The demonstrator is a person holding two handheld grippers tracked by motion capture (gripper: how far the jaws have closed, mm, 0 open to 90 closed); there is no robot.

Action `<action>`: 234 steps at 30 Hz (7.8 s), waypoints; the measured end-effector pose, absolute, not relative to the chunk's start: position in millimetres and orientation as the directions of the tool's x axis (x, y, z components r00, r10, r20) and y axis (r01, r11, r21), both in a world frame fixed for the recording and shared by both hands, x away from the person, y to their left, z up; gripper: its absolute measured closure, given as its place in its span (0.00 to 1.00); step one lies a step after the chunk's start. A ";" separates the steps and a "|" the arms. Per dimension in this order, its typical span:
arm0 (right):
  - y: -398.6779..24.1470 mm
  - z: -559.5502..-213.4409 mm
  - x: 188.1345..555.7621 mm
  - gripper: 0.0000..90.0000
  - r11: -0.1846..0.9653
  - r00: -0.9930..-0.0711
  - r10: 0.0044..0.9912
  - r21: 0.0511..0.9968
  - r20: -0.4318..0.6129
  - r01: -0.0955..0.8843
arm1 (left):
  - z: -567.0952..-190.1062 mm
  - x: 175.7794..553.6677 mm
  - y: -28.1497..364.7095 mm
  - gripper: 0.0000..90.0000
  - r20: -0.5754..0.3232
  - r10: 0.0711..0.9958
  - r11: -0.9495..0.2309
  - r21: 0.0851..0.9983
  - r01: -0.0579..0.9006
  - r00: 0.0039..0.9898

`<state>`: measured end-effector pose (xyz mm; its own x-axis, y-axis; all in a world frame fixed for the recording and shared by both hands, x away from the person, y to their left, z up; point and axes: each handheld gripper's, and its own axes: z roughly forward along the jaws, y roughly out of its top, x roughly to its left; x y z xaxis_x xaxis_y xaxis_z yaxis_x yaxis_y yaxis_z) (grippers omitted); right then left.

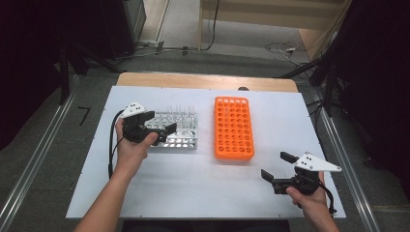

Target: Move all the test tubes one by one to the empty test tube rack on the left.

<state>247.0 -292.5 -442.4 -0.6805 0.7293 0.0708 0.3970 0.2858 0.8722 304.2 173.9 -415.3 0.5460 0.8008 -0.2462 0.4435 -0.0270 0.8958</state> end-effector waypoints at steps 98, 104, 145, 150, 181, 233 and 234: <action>-158.4 -439.5 422.3 0.82 0.419 -0.658 0.753 0.791 -0.027 0.447 | -450.1 202.6 193.5 0.00 -0.269 0.781 0.028 0.917 0.397 0.564; -162.3 -424.5 409.9 0.82 0.402 -0.665 0.746 0.817 -0.031 0.414 | -449.6 203.7 189.8 0.00 -0.264 0.778 0.021 0.918 0.397 0.570; -178.1 -419.0 258.0 0.82 0.424 -0.791 0.612 0.841 0.007 0.335 | -416.0 223.0 109.7 0.07 -0.231 0.679 -0.069 0.925 0.374 0.697; -172.2 -425.7 251.0 0.82 0.452 -0.806 0.592 0.830 -0.005 0.327 | -416.1 221.8 97.6 0.10 -0.207 0.658 -0.104 0.927 0.360 0.724; -136.4 -439.8 231.0 0.82 0.561 -0.867 0.493 0.786 -0.068 0.258 | -422.7 214.2 53.1 0.80 -0.153 0.599 -0.238 0.903 0.357 0.786; -309.7 -439.2 238.7 0.00 0.299 -0.687 0.726 0.879 0.043 0.371 | -372.0 325.7 179.5 0.84 -0.087 0.863 -0.124 0.919 0.375 0.497; -311.3 -439.0 239.2 0.00 0.294 -0.685 0.727 0.881 0.046 0.371 | -372.9 329.6 180.0 0.84 -0.082 0.868 -0.127 0.917 0.378 0.489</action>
